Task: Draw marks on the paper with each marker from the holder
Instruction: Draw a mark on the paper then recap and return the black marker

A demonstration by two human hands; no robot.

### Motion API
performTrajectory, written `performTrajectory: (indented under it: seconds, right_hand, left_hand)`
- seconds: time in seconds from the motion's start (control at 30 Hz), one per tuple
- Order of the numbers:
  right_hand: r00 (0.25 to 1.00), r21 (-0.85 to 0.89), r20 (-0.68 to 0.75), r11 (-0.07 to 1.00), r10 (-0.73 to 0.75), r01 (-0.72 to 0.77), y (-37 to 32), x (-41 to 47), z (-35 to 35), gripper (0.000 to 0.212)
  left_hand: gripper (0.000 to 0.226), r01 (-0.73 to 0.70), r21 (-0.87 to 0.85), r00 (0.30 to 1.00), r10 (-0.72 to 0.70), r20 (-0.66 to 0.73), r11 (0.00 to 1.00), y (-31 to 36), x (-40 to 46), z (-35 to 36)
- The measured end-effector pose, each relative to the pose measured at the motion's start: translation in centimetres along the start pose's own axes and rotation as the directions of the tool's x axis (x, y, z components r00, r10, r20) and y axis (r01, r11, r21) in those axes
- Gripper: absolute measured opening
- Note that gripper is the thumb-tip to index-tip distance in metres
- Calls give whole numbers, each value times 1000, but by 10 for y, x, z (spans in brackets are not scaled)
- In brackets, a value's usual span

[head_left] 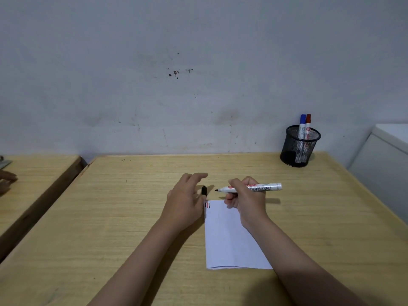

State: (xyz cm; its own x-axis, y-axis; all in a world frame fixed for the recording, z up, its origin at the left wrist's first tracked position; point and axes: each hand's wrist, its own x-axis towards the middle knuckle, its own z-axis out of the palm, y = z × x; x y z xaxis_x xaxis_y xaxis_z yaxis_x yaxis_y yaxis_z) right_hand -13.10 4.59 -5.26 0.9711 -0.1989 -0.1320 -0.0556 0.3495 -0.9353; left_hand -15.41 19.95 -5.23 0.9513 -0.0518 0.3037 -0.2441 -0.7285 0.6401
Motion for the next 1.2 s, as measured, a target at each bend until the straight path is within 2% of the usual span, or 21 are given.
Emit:
performTrajectory:
  seconds: [0.13,0.2,0.23,0.3,0.37,0.4,0.47,0.53,0.7,0.9,1.2]
  right_hand:
    - [999,54,-37,998,-15,17,-9,-5,1,37]
    - [997,75,-55,996,-48,52,-20,-8,1,35]
    - [996,81,-57,994,-69,74,-27,-9,0,34]
    - [990,101,-52,986,-130,135,-42,-14,-4,36]
    - [979,111,-19,973,-201,202,-55,-20,-7,36]
    - [974,107,3,969,-225,223,-60,-25,-9,36]
    - [966,105,43,963,-255,249,-70,-35,-12,38]
    - [954,110,86,955,-287,277,-79,-47,-13,39]
    - [905,77,198,926,-377,369,-101,-72,-13,34]
    - [873,52,253,907,-418,419,-115,-91,-14,31]
    - [869,203,247,900,-428,385,-117,-109,-8,38]
  left_hand:
    - [28,-11,138,996,-1,88,990,3,19,8]
    - [18,32,101,998,-37,51,994,5,22,8]
    - [15,72,14,997,-72,5,997,7,22,6]
    - [10,161,-285,983,-179,-40,945,15,19,-4]
    - [13,198,-595,970,-242,5,779,27,12,-17]
    - [13,205,-693,968,-247,40,691,34,7,-22]
    - [9,228,-794,965,-236,110,563,46,-3,-31]
    - [8,249,-832,963,-214,161,495,59,-11,-36]
    - [18,219,-841,975,-134,175,494,89,-29,-49]
    - [14,139,-853,990,-91,108,504,112,-43,-58]
    - [16,-17,-892,997,-59,-49,452,128,-53,-61]
